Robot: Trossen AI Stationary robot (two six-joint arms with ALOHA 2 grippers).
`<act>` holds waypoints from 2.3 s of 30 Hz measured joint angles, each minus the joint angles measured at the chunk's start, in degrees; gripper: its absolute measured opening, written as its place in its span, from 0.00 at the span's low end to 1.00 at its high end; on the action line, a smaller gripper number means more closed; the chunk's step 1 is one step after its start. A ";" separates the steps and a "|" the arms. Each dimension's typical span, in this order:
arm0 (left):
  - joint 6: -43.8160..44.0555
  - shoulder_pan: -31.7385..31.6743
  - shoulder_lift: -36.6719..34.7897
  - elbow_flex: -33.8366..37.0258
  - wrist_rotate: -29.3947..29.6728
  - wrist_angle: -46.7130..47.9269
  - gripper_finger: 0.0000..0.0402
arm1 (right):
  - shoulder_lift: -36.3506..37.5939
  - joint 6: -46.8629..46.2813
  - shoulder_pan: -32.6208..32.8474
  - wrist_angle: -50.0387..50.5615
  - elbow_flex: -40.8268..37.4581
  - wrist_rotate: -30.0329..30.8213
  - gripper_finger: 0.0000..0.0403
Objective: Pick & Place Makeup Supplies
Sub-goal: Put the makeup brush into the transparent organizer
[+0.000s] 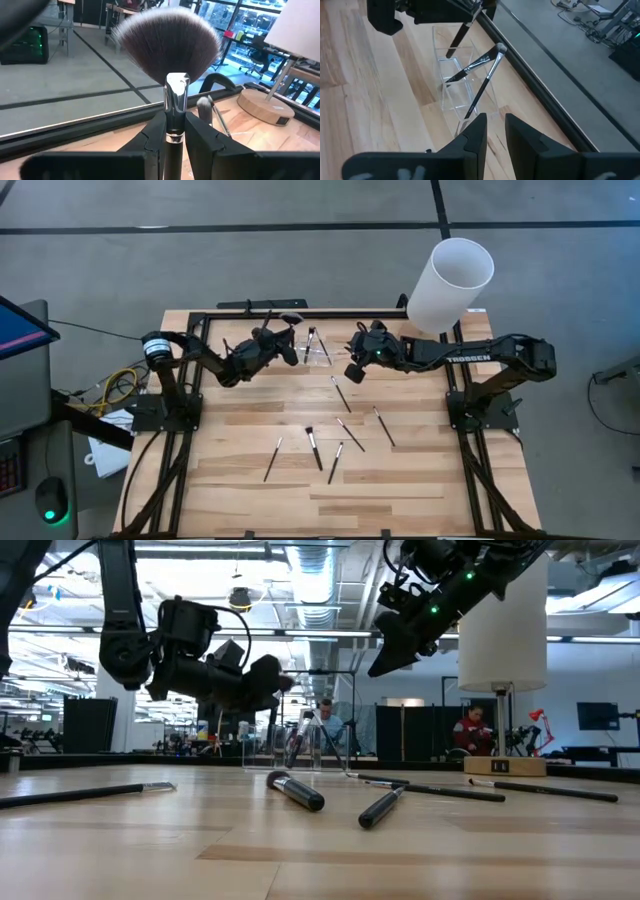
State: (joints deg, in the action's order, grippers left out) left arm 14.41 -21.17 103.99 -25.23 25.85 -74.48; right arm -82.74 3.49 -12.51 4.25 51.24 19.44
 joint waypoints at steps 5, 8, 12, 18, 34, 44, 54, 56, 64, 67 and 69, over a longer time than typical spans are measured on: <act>0.00 0.00 0.04 0.00 0.07 0.26 0.14 | 0.00 0.09 -0.10 0.00 0.00 0.02 0.15; 0.03 0.00 0.04 0.00 0.07 0.96 0.14 | 0.00 0.06 -0.54 0.00 0.00 0.01 0.15; 2.55 0.00 0.04 0.00 0.07 4.89 0.14 | 0.00 0.04 -0.87 0.00 0.00 0.01 0.15; 3.91 0.00 0.04 0.00 0.07 5.90 0.14 | 0.00 0.04 -0.81 0.00 0.00 -0.02 0.15; 5.58 0.61 -0.05 0.00 -0.46 7.15 0.19 | -0.02 0.00 -0.83 0.02 0.00 -0.02 0.15; 5.52 0.61 -3.56 0.45 -2.15 7.95 0.19 | -0.02 -0.43 -0.83 0.04 0.00 -0.02 0.15; 2.04 3.56 -22.15 6.77 -1.77 14.48 0.19 | -0.02 -1.88 -0.72 0.04 0.00 -0.02 0.15; 0.82 4.82 -25.77 7.85 -2.03 16.05 0.19 | -0.02 -3.50 -0.72 0.01 0.00 -0.04 0.15; -5.15 9.02 -33.08 10.61 -12.85 16.57 0.19 | -0.03 -10.95 0.57 -0.04 0.00 -5.15 0.15; -5.15 9.25 -33.37 10.73 -18.00 16.60 0.19 | -0.04 -12.59 3.03 -0.13 0.00 2.27 0.15; -5.16 9.25 -33.26 10.73 -22.23 16.56 0.19 | -0.04 -12.54 4.95 -0.46 0.00 7.12 0.15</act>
State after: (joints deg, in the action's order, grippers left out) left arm 9.25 -11.92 70.73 -14.50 3.62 -57.92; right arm -82.78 -9.05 -7.57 3.79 51.24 26.56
